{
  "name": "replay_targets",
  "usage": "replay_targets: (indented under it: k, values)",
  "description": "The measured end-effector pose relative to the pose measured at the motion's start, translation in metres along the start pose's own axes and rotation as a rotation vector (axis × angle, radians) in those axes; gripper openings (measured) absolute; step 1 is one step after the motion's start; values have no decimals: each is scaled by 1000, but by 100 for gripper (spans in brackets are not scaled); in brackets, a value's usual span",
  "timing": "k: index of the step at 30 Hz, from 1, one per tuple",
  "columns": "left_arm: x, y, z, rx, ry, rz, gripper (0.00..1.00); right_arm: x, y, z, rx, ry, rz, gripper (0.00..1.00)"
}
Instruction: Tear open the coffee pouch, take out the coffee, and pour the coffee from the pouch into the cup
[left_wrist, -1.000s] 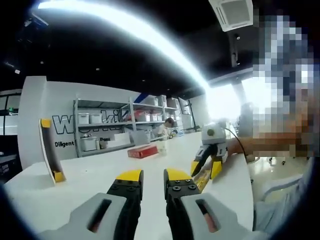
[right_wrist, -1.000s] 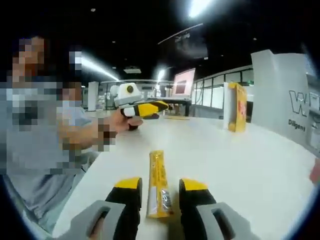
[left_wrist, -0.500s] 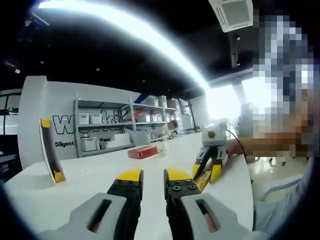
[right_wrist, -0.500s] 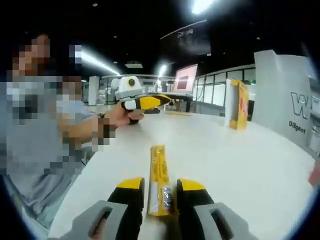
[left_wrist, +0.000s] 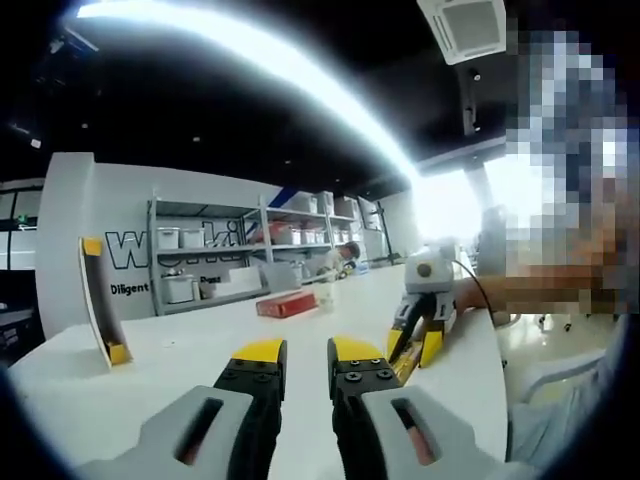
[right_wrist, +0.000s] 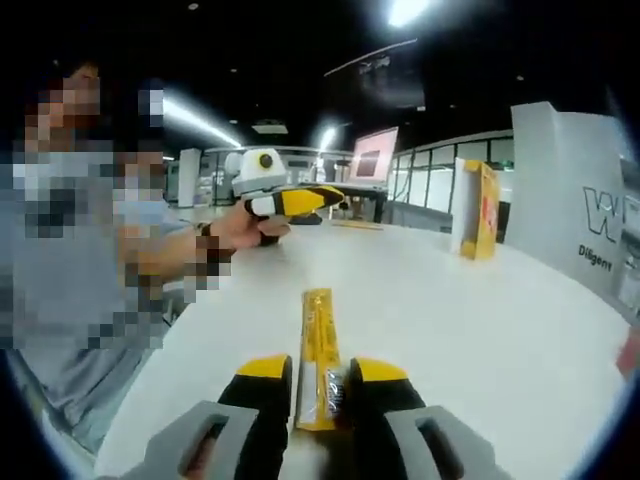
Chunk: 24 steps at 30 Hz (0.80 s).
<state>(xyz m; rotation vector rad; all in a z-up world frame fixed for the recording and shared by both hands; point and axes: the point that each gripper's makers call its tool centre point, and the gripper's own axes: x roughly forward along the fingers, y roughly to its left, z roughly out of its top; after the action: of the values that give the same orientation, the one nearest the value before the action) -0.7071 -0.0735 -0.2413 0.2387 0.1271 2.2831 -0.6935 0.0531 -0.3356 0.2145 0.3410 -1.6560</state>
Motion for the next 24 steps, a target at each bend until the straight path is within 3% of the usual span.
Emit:
replay_targets:
  k: [12, 15, 22, 24]
  values:
    - [1, 3, -1, 3, 2, 1, 19, 2, 5, 1, -26, -6, 10, 20]
    - [1, 4, -1, 6, 4, 2, 19, 1, 6, 4, -83, -21, 5, 20]
    - [1, 3, 1, 7, -2, 3, 19, 2, 11, 11, -352, -15, -57, 16]
    - [1, 2, 1, 8, -1, 2, 19, 3, 16, 13, -392, -19, -63, 15]
